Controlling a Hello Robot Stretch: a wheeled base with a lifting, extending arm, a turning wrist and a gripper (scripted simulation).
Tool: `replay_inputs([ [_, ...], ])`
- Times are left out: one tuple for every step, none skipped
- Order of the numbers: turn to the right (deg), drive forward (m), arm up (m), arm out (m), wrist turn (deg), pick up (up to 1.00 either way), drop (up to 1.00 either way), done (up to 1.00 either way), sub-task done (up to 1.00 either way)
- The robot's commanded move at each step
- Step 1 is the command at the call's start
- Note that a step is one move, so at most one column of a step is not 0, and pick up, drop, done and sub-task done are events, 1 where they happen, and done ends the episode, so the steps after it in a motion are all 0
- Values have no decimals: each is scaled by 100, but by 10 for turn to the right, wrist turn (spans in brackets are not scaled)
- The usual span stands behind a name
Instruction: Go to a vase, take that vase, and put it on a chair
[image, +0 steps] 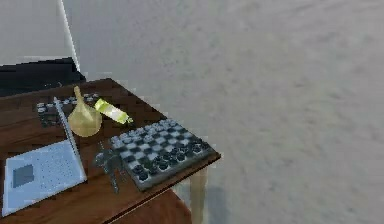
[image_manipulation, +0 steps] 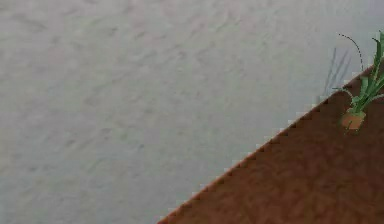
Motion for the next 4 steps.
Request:
replay_inputs([
  [0,45,0,0,0,0,0,0,0],
  [-450,0,0,0,0,0,0,0,0],
  [-450,0,0,0,0,0,0,0,0],
  [-390,0,0,0,0,0,0,0,0],
])
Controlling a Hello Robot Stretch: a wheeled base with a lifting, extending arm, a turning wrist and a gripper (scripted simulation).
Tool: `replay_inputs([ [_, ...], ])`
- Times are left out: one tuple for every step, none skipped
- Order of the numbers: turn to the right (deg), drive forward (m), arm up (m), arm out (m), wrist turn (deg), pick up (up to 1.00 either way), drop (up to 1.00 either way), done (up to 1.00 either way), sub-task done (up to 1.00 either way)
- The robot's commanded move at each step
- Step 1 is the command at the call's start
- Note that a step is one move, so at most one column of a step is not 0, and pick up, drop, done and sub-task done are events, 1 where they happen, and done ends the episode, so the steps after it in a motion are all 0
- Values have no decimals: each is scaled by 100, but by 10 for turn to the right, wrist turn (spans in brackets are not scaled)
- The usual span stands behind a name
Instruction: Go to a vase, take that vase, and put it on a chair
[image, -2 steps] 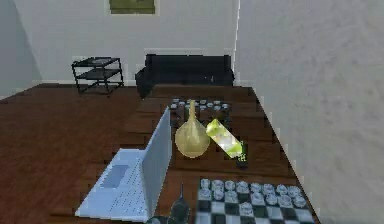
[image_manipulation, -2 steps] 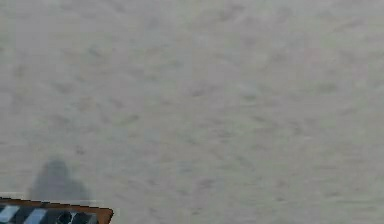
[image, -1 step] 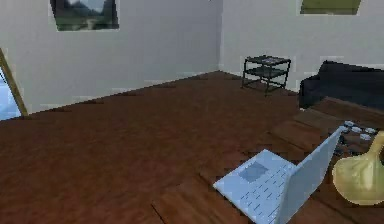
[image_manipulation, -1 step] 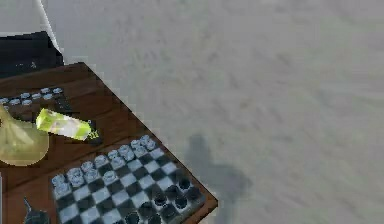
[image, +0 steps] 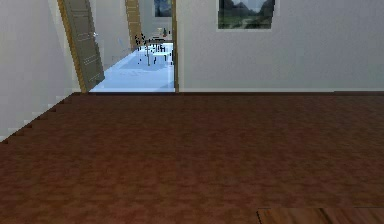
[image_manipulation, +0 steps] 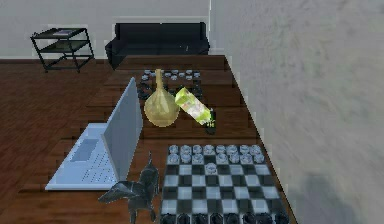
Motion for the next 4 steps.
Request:
replay_inputs([
  [0,0,50,0,0,0,0,0,0],
  [0,0,38,0,0,0,0,0,0],
  [0,0,0,50,0,0,0,0,0],
  [0,0,0,0,450,0,0,0,0],
])
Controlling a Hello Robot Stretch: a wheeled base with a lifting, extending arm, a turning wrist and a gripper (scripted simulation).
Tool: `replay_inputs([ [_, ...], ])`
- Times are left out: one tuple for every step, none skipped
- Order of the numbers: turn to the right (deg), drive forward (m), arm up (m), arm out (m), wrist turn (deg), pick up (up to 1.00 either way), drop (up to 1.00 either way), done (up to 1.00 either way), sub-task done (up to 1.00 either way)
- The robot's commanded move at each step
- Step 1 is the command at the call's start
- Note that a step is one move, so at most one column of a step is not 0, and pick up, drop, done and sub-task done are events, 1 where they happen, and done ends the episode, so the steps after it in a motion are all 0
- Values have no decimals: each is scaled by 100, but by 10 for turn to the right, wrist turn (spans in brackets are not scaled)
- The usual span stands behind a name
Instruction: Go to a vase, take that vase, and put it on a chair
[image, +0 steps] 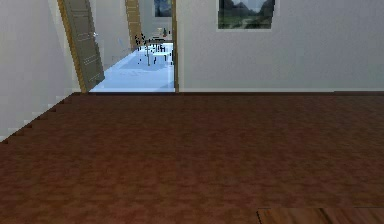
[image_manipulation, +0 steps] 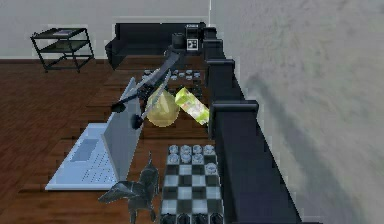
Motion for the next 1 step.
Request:
replay_inputs([
  [0,0,0,0,450,0,0,0,0],
])
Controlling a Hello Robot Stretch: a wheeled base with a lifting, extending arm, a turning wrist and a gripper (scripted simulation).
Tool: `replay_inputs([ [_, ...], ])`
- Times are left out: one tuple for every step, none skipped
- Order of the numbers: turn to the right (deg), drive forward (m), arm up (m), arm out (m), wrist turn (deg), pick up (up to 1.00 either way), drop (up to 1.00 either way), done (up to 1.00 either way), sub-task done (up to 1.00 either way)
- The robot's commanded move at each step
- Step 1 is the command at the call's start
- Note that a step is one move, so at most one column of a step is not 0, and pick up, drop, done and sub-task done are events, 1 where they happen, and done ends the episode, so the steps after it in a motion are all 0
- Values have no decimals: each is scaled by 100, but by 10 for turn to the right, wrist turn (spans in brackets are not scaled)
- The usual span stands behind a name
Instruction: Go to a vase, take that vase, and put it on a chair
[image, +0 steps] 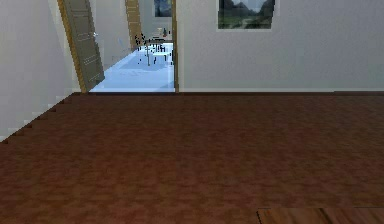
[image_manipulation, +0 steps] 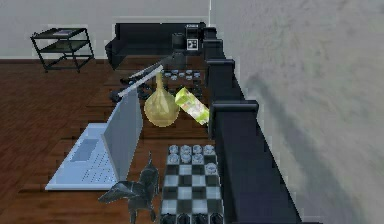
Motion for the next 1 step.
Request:
replay_inputs([
  [0,0,0,0,450,0,0,0,0],
])
